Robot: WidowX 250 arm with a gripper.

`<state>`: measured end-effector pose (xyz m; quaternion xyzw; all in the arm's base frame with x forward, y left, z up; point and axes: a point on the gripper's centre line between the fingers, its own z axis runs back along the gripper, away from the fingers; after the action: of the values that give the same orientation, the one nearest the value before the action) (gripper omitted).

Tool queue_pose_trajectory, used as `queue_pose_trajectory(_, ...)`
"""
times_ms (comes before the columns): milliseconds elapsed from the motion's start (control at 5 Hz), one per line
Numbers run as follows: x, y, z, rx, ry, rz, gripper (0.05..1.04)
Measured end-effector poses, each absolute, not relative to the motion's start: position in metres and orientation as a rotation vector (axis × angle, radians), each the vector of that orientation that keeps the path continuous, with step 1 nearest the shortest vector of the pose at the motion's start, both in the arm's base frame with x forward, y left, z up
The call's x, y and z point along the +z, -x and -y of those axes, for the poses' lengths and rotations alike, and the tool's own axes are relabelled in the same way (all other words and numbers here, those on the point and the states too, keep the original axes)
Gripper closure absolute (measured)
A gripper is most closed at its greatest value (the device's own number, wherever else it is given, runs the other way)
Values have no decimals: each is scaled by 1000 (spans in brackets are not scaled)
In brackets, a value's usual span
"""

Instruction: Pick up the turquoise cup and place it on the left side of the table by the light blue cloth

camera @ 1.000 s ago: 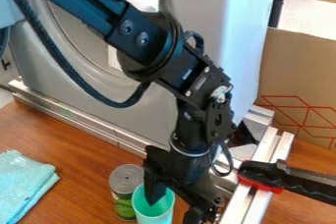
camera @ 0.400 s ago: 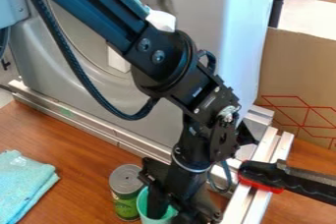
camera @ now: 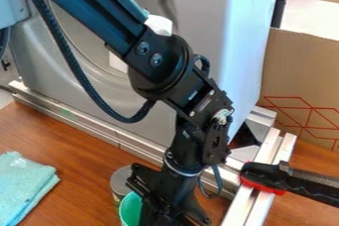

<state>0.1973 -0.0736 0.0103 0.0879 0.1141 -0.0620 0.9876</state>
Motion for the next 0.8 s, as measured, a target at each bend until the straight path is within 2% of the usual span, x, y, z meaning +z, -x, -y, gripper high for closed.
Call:
queue_pose_trajectory(400,75,-162,88,-155,-88,-92,988)
queue_pose_trajectory(600,91,-135,83,-120,-60,-93,988)
queue_pose_trajectory(800,94,-127,68,-114,-72,-82,988)
